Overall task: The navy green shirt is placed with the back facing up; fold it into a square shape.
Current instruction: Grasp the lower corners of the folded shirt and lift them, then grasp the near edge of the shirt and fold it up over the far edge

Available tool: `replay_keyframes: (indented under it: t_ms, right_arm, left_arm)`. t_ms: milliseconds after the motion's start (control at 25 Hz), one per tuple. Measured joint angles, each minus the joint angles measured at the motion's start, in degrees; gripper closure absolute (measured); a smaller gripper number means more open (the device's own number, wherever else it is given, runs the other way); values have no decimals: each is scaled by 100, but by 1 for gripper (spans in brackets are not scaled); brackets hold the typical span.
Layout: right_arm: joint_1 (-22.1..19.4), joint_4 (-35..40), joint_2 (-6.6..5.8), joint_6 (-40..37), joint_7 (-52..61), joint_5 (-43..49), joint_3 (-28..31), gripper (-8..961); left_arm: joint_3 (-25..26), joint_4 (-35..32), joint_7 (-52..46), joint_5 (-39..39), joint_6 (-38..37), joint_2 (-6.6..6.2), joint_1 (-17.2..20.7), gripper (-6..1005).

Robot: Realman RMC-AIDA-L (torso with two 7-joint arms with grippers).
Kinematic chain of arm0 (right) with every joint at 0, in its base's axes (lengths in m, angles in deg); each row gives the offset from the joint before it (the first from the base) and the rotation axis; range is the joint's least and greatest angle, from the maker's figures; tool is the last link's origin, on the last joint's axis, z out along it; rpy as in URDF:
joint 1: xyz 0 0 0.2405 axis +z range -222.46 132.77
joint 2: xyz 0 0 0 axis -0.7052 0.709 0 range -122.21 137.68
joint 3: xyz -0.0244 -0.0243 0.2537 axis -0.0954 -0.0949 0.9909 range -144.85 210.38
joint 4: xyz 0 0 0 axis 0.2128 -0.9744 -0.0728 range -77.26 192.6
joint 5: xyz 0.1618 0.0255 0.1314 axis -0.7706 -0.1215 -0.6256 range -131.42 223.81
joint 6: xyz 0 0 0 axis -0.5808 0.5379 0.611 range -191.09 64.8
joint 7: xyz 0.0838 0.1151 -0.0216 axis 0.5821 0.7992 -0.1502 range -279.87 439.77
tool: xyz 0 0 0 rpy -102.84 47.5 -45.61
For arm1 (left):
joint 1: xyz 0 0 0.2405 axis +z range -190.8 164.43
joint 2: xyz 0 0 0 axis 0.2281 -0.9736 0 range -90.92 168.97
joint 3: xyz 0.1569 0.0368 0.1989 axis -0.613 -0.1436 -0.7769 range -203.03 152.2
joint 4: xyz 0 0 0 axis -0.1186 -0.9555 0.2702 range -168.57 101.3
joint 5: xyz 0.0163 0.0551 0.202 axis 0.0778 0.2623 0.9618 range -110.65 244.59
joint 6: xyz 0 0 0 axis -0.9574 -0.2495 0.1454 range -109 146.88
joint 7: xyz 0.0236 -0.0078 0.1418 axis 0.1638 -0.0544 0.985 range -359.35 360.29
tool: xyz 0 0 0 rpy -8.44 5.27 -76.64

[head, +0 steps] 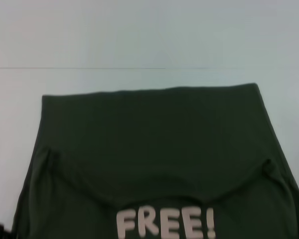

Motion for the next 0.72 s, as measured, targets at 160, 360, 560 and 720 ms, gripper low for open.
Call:
replay_keyframes:
  t_ms: [160, 360, 560, 720]
  right_arm:
    - [-171, -23, 129, -141, -268, 104, -379, 919]
    - [-268, -73, 255, -154, -457, 196, -456, 918]
    - [-254, -89, 267, -157, -448, 161, -178, 918]
    - [-190, -117, 171, -177, -319, 105, 650, 917]
  left_arm:
    - [2, 11, 107, 332, -498, 24, 35, 964]
    - [36, 30, 209, 373, -718, 33, 83, 964]
    - [164, 58, 314, 295, -750, 9, 22, 964]
    - [694, 232, 367, 56, -766, -72, -133, 964]
